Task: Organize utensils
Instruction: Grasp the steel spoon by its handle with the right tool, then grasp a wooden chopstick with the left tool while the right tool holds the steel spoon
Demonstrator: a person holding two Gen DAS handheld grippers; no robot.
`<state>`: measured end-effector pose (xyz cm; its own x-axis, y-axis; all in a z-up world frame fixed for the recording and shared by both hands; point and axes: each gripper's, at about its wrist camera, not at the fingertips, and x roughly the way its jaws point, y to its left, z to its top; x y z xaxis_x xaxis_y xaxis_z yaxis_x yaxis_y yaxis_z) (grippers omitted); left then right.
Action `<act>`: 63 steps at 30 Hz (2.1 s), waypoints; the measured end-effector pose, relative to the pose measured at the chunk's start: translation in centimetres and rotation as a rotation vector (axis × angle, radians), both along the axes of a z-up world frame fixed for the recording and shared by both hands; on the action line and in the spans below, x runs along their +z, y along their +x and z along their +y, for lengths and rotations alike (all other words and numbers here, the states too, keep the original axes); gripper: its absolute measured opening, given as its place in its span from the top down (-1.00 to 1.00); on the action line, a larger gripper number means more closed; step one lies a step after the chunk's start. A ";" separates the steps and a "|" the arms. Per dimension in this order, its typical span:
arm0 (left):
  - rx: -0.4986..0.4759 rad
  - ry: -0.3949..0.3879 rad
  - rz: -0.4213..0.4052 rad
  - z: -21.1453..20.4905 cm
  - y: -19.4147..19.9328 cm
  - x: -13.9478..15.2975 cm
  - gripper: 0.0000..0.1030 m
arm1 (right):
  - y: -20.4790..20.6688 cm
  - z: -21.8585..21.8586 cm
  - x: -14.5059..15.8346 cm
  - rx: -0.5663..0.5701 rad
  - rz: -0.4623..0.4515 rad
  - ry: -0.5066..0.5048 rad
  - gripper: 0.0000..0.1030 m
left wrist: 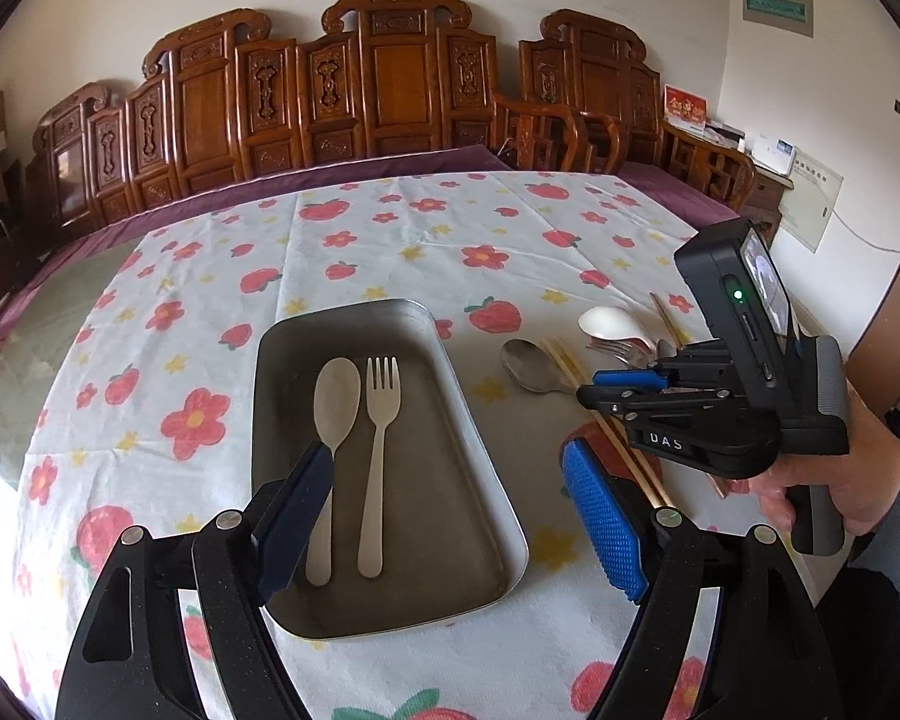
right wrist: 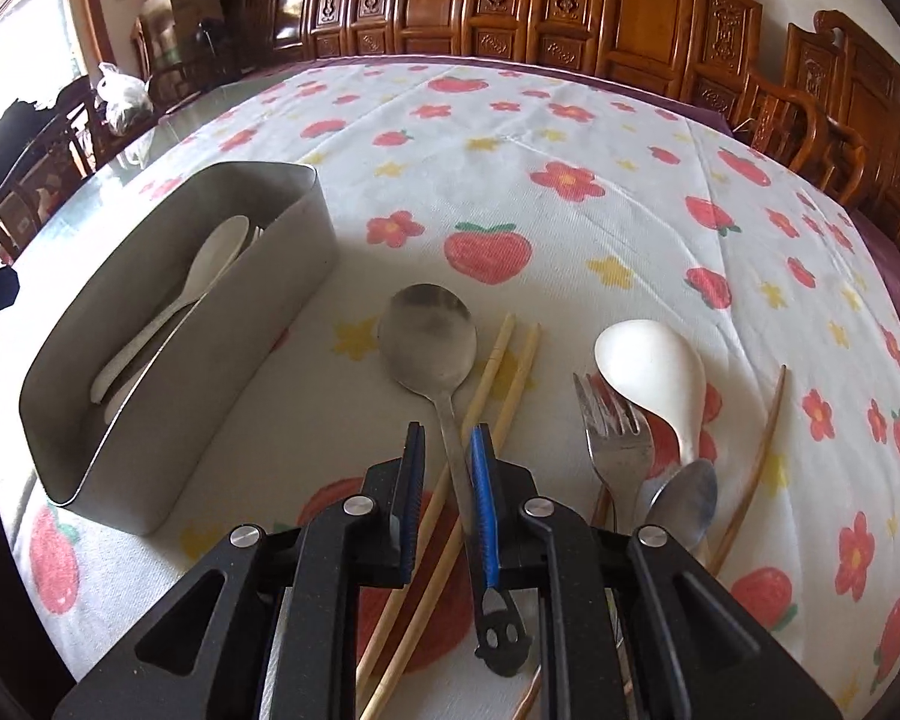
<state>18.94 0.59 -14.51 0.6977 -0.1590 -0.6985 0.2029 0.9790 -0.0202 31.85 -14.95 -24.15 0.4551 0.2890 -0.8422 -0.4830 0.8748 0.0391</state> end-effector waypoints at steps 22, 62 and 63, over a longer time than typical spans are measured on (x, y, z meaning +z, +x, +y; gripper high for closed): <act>-0.053 0.002 -0.030 -3.1 -1.6 0.1 -0.47 | -1.9 -2.2 1.5 -0.043 -0.012 0.019 0.86; -0.039 -0.012 0.204 -11.8 2.7 -7.0 0.21 | -7.8 -12.1 1.3 -0.227 -0.097 0.156 0.86; -0.034 -0.008 0.213 -11.9 2.9 -7.3 0.21 | -7.9 -12.0 1.4 -0.226 -0.097 0.156 0.86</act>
